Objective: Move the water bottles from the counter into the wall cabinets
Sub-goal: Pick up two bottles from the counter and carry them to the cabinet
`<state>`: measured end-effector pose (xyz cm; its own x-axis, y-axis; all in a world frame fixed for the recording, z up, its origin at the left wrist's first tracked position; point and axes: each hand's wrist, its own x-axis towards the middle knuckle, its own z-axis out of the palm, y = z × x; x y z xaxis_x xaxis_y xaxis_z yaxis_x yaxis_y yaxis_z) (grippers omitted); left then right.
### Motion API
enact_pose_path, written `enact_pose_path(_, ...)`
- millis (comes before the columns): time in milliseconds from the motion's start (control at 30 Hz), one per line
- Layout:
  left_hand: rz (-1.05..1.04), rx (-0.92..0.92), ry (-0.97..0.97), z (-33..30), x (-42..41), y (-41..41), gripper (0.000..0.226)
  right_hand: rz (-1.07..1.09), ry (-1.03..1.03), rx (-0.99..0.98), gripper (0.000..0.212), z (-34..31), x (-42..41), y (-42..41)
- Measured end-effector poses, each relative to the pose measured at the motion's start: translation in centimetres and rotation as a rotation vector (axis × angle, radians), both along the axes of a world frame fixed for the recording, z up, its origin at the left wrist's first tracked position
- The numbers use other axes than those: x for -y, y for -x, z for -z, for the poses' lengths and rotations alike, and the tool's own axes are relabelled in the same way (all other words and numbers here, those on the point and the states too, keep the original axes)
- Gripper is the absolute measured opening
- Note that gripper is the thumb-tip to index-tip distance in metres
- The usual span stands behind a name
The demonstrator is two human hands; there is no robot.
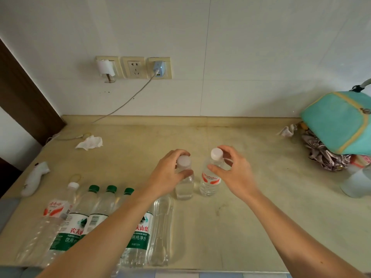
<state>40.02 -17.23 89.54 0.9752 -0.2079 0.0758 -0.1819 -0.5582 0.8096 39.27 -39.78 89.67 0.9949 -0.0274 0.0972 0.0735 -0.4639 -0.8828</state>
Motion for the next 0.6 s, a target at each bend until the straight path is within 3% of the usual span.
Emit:
enact_pose_path(100, -0.026, -0.051, -0.015, 1.3, -0.5, 0.5, 0.068, -0.025, -0.049, -0.129, 0.084, 1.9, 0.1, 0.6)
enact_pose_path(267, -0.103, -0.196, -0.012, 3.7, -0.6, 0.6, 0.102, -0.069, -0.069, -0.281, 0.070, 5.3, 0.1, 0.3)
enact_pose_path(600, -0.179, -0.284, 0.121, 6.9, 0.0, 1.2, 0.080, 0.006, -0.114, -0.305, 0.062, 8.6, 0.1, -0.5)
